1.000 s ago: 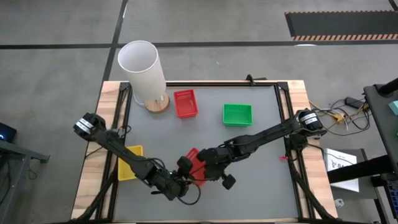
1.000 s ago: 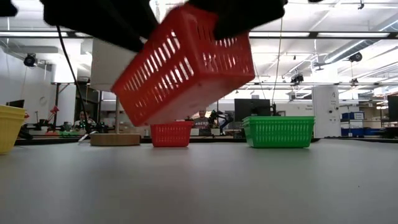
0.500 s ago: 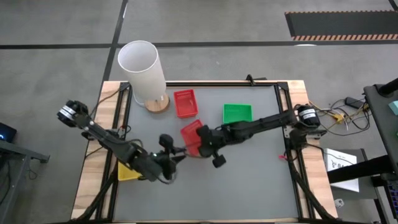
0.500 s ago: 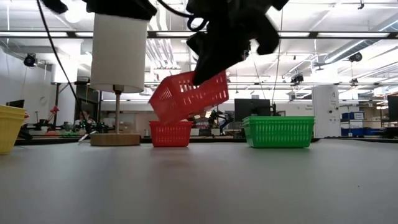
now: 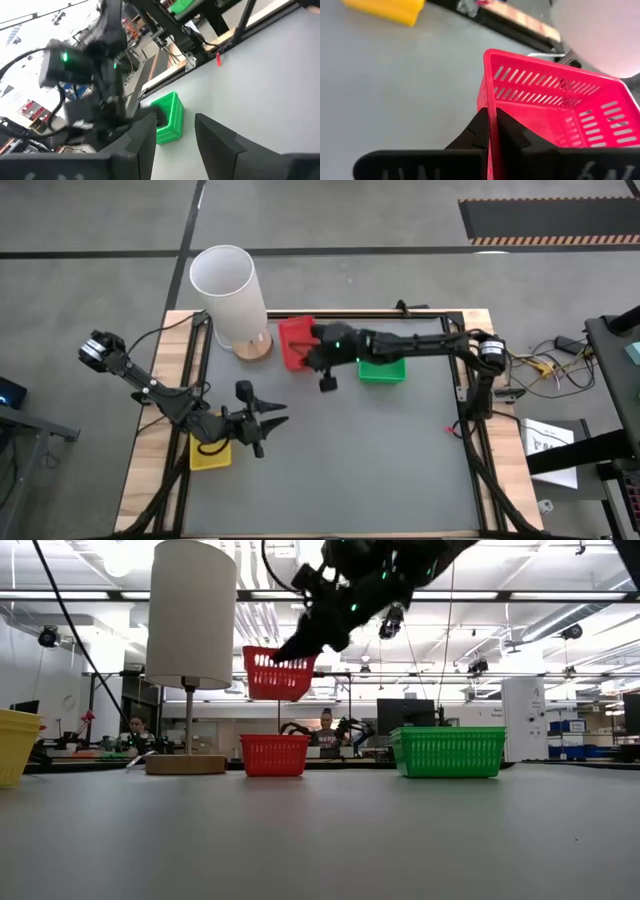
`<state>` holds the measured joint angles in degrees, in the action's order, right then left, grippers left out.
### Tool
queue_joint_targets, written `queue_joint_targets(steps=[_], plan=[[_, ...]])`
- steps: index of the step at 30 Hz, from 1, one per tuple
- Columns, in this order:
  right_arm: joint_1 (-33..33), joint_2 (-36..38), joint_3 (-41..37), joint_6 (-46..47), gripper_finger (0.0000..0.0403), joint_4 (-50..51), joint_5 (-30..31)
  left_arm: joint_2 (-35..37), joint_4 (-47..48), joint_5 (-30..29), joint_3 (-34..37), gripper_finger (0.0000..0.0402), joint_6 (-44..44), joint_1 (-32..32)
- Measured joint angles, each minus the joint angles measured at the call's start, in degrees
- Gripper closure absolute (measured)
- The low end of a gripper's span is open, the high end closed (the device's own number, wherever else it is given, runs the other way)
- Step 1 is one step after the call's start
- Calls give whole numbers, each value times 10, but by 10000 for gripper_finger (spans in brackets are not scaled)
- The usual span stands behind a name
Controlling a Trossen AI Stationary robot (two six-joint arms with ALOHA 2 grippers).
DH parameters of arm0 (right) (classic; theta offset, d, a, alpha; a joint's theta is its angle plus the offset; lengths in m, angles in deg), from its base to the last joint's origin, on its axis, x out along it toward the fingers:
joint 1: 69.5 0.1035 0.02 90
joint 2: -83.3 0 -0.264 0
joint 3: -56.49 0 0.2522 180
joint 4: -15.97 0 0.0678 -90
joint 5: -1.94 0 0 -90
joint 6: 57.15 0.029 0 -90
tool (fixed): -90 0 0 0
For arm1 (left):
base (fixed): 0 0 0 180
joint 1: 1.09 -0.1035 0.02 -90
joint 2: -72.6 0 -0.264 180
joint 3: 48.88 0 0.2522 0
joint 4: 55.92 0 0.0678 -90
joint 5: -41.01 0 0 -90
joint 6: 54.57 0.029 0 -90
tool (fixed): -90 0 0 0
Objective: Stack baskets by color
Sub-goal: Stack the bottom red basket on the top red basket
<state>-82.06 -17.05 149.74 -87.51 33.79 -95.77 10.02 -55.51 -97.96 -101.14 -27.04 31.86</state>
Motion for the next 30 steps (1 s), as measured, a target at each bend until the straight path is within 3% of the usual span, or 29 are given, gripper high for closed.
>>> queue_joint_targets(steps=[2, 9, 23, 30], plan=[[-23, -14, 0, 9, 394, -31, -27, 7, -1, 0, 4, 282, 3, 0], [-68, -74, 0, 28, 394, -97, -36, 19, 0, -10, 6, 282, 18, 0], [-69, -139, 10, 34, 389, -105, -59, 20, -21, -11, 6, 282, 44, -1], [-69, -145, 11, 64, 336, -100, -58, 19, -22, -11, 13, 282, 44, -2]])
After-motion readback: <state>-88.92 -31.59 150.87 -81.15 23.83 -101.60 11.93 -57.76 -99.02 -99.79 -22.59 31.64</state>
